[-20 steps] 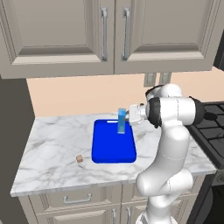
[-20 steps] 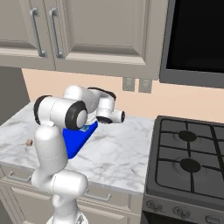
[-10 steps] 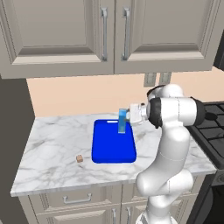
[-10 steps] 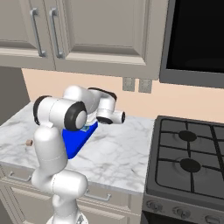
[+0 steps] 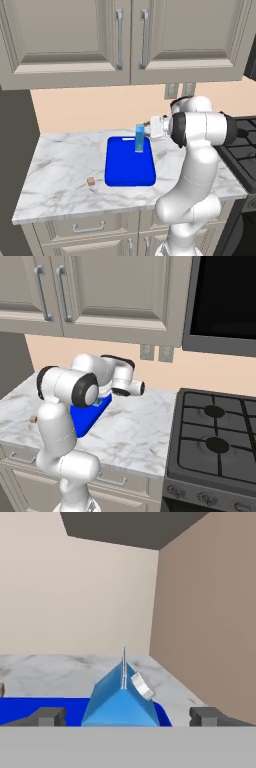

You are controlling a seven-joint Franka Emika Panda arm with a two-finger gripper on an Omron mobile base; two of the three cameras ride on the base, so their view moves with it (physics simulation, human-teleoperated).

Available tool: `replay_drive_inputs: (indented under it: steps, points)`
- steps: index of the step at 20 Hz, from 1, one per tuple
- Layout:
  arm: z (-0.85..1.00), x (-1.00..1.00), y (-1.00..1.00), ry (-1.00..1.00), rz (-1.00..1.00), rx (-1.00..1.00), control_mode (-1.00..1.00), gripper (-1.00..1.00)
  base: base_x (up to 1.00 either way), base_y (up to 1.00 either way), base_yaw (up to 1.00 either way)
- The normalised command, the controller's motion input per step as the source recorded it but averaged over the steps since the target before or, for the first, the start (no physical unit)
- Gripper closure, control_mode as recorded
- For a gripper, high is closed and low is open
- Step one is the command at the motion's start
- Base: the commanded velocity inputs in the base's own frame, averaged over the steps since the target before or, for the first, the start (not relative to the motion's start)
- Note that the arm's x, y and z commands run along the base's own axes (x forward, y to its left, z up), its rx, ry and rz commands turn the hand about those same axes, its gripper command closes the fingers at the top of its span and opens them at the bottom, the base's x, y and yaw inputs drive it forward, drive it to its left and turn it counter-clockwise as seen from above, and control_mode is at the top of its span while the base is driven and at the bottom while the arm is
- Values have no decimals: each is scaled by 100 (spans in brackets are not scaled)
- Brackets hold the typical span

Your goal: Take out the milk from the fridge and place it on the tray on the counter. Then take the sugar cube near the tray and place it in the tray.

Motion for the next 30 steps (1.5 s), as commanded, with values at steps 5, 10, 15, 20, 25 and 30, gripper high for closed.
replay_drive_inputs:
  steps: [5, 10, 15, 20, 25, 30]
  points:
    - [10, -2, -53, 0, 0, 5, -100, -100, 0, 0, 0]
    - [3, -39, -47, -3, 0, 5, -100, -100, 0, 0, 0]
    - [0, -87, -4, -7, -3, 1, -100, -100, 0, 0, 0]
    - [31, -92, 0, -18, -2, 0, -100, -100, 0, 0, 0]
    - [58, -91, 0, -24, -2, 0, -100, -100, 0, 0, 0]
    - [63, -91, 0, -26, -4, 0, -100, -100, 0, 0, 0]
